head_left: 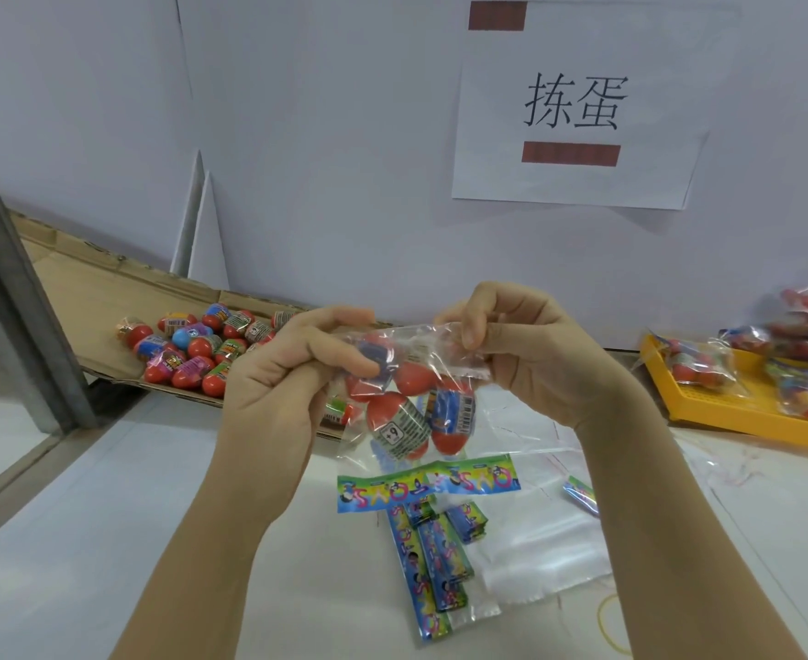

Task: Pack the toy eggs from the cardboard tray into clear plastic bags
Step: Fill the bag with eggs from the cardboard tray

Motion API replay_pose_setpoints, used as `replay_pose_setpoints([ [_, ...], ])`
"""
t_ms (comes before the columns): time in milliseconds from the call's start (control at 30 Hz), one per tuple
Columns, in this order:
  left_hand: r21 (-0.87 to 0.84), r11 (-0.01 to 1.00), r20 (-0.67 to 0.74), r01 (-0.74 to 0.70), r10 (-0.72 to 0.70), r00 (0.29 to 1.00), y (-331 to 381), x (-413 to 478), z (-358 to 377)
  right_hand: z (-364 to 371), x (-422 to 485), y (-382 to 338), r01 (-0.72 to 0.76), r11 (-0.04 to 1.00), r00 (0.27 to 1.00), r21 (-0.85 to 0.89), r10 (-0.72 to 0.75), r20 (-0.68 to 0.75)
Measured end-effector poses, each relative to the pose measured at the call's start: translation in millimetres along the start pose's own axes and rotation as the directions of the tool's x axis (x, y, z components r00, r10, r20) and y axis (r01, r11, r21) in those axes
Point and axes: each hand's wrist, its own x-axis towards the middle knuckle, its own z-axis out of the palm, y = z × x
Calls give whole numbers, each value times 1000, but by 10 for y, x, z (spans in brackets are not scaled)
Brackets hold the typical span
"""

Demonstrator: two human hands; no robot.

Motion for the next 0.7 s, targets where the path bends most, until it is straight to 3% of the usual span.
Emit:
replay_pose_setpoints([
  [100,54,998,21,-45,44,999,-39,14,-41,13,1,-12,8,1000,1000,23,-8,-8],
  [233,-28,995,64,-91,93,994,-44,17,-37,19,-2,-30,22,999,999,28,-22,-28],
  [367,-48,999,111,-12,18,994,13,-38,-23,10,-23,-57,32,999,998,-6,-32,-48],
  [433,-58,998,63,27,-23,998,51,-53,20,8,-38,-63,50,999,997,-7,-50,-61],
  [600,122,987,4,101,-102,995,83,-74,151,-1,-54,-85,66,998,996,-19,-67,-56],
  [700,29,982,-49,189,-187,981,78,-70,169,-29,-51,-71,66,998,995,-19,-67,-79],
])
